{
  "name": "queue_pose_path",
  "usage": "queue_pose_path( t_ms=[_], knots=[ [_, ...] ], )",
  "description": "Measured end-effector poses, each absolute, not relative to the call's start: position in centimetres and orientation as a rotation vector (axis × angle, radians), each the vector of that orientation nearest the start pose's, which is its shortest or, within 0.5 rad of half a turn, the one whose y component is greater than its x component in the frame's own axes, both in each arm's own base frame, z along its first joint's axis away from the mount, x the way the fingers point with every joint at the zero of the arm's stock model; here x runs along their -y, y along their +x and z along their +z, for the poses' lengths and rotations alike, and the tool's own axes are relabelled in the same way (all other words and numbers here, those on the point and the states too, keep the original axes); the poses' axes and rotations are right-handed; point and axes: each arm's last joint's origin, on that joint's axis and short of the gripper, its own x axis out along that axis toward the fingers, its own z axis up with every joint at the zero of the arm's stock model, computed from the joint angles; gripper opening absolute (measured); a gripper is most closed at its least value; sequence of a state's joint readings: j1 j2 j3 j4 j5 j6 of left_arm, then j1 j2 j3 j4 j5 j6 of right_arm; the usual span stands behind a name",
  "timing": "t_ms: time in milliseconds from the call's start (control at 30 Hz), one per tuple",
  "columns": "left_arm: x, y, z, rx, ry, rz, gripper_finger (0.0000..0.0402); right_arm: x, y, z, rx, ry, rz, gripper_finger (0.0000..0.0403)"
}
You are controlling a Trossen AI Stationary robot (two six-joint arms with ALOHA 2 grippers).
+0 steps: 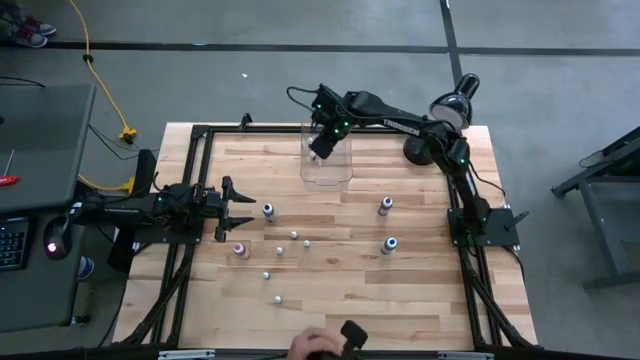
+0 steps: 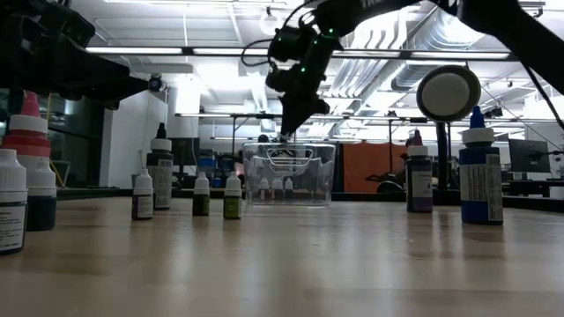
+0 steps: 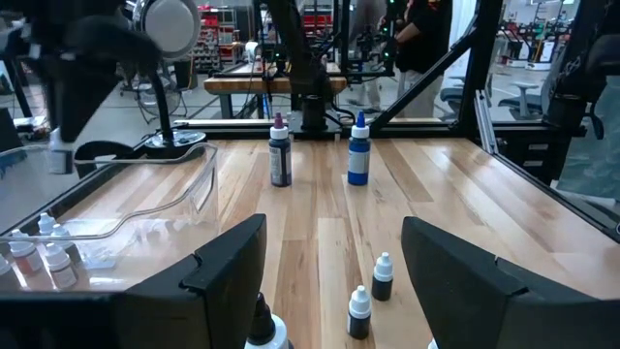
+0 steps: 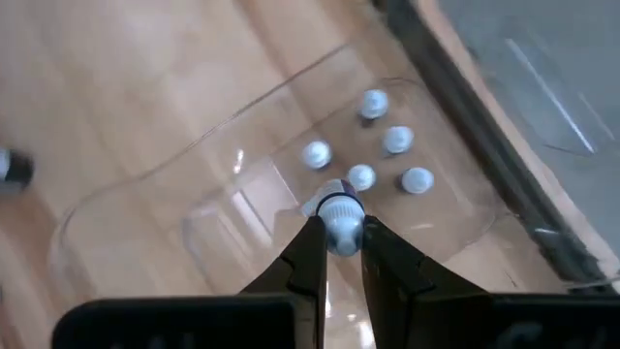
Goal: Pick & Place food coloring
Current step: Put the small food coloring bottle into the transparent bin
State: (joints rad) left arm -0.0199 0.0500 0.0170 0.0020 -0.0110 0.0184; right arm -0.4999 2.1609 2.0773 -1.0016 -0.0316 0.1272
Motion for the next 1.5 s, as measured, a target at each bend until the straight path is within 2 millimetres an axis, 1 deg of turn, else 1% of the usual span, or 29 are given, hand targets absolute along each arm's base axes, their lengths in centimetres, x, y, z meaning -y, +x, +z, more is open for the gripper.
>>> queue_pose_path(
  t_ms=[133,233,433,567,767,1200,1500],
  knots=[
    [0.2,10.0,16.6,-0.03,0.019,-0.009,0.0239,23.7,39.8,27.7,-0.991,0.502,-0.599,0.0037],
    [0.2,10.0,16.6,-0.031,0.019,-0.009,0.0239,24.8,39.0,27.6,-0.993,0.554,-0.684,0.0037],
    [0.2,10.0,16.6,-0.031,0.019,-0.009,0.0239,25.8,38.0,27.1,-1.028,0.594,-0.751,0.0037],
    [0.2,10.0,16.6,-0.03,0.019,-0.009,0.0239,26.0,38.1,26.0,-1.071,0.592,-0.743,0.0037],
    [0.2,10.0,16.6,-0.031,0.019,-0.009,0.0239,26.4,38.9,23.4,-1.137,0.585,-0.693,0.0037],
    [0.2,10.0,16.6,-0.031,0.019,-0.009,0.0239,26.9,39.7,20.4,-1.186,0.604,-0.662,0.0037],
    [0.2,10.0,16.6,-0.031,0.019,-0.009,0.0239,27.2,39.6,20.2,-1.179,0.602,-0.671,0.0038]
  ],
)
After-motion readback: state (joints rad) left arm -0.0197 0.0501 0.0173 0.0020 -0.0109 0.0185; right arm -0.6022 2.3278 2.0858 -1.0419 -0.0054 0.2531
